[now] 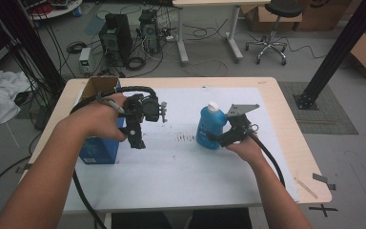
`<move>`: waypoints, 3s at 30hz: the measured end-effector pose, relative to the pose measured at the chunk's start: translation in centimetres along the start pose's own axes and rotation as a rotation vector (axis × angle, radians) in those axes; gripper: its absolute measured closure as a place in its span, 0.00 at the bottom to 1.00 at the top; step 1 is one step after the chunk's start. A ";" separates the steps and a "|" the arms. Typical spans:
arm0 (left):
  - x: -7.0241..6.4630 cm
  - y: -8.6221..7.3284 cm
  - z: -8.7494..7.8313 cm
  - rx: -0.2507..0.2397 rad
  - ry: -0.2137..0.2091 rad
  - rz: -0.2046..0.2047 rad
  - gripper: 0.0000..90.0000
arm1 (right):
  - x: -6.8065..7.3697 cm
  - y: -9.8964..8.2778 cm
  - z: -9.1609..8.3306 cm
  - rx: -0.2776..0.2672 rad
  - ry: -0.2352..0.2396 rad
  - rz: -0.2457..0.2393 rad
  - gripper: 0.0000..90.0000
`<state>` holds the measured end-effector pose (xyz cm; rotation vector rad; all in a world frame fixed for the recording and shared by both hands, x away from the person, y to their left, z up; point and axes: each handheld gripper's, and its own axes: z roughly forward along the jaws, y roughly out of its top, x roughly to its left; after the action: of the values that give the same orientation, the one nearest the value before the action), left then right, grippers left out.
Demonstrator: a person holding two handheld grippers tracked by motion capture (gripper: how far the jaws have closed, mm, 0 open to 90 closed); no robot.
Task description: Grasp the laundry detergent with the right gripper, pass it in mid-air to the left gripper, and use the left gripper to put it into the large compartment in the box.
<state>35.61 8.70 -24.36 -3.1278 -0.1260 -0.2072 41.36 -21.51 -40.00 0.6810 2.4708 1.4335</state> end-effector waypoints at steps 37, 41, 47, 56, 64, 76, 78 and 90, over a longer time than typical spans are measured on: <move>0.0 0.0 0.4 0.000 -0.002 -0.005 0.00 | 0.5 -2.1 1.7 -0.134 -0.044 0.000 0.17; 0.0 0.1 0.4 0.004 -0.002 -0.003 0.00 | 0.5 -2.1 1.7 -0.139 -0.040 -0.005 0.22; 0.0 0.0 0.4 0.005 -0.003 -0.004 0.00 | 0.6 -2.1 1.9 -0.145 -0.039 -0.016 0.25; 0.0 -0.2 0.4 0.003 -0.001 -0.008 0.00 | 0.6 -2.1 1.8 -0.148 -0.031 -0.018 0.31; 0.0 -0.1 0.5 0.004 -0.003 -0.007 0.00 | 0.5 -2.1 1.7 -0.150 -0.023 -0.004 0.33; 0.0 0.0 0.6 0.004 -0.002 -0.010 0.00 | 0.7 -2.2 1.8 -0.153 -0.013 -0.029 0.43; 0.1 0.0 0.6 0.008 -0.005 -0.009 0.00 | 0.8 -2.3 1.8 -0.157 -0.016 -0.033 0.44; 0.1 0.3 0.7 0.007 -0.007 -0.006 0.00 | 0.9 -2.5 1.7 -0.169 -0.017 -0.047 0.49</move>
<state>35.83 8.43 -25.07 -3.1216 -0.1352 -0.1949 40.54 -20.83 -42.98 0.5945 2.3036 1.5893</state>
